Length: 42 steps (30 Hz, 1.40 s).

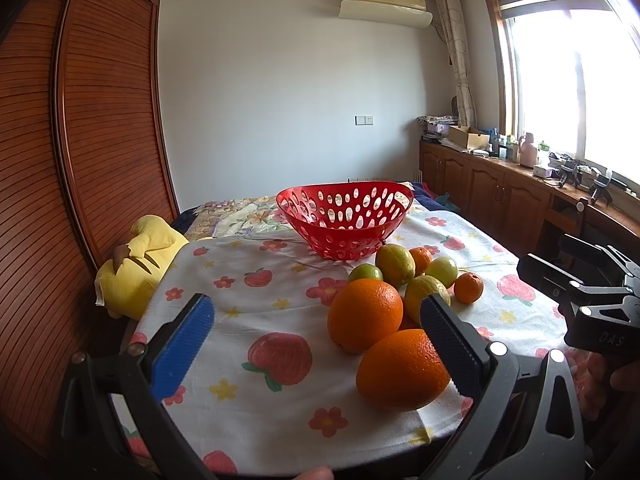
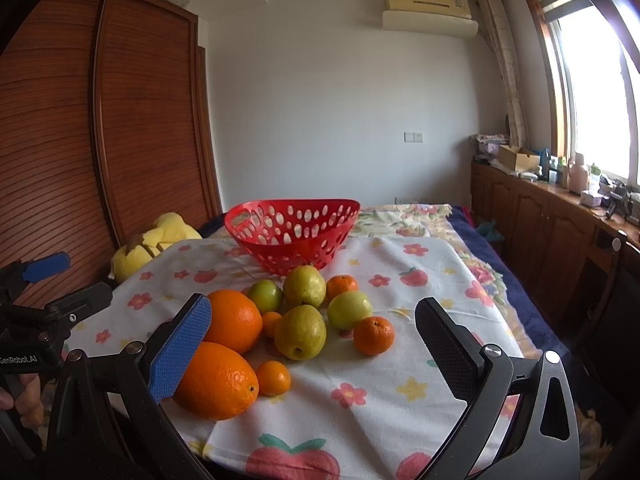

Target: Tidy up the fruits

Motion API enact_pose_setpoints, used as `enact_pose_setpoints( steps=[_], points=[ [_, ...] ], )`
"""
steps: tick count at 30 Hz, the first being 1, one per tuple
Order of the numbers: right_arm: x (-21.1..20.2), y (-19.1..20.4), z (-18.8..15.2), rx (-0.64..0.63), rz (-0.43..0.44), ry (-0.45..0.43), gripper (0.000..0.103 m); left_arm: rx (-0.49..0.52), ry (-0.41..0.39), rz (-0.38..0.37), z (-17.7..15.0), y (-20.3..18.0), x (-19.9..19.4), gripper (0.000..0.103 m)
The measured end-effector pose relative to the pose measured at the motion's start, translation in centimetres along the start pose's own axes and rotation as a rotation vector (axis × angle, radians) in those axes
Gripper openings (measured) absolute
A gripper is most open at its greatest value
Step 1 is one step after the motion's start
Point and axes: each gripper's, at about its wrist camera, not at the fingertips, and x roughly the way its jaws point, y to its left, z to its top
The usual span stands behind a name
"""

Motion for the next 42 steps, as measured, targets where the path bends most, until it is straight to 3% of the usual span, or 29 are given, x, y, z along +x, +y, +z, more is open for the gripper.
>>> enact_pose_setpoints(
  steps=[9, 27, 42],
  points=[
    [0.7, -0.5, -1.0, -0.001, 0.006, 0.037, 0.103, -0.007, 0.061, -0.024, -1.2, 0.0, 1.7, 0.103],
    [4.2, -3.9, -3.3, -0.003, -0.008, 0.169, 0.101, 0.010, 0.187, -0.194, -3.0, -2.7, 5.4, 0.102],
    [6.1, -4.8, -3.4, 0.007, 0.013, 0.228, 0.101, 0.024, 0.283, -0.257, -3.7, -4.4, 7.5, 0.102]
  ],
)
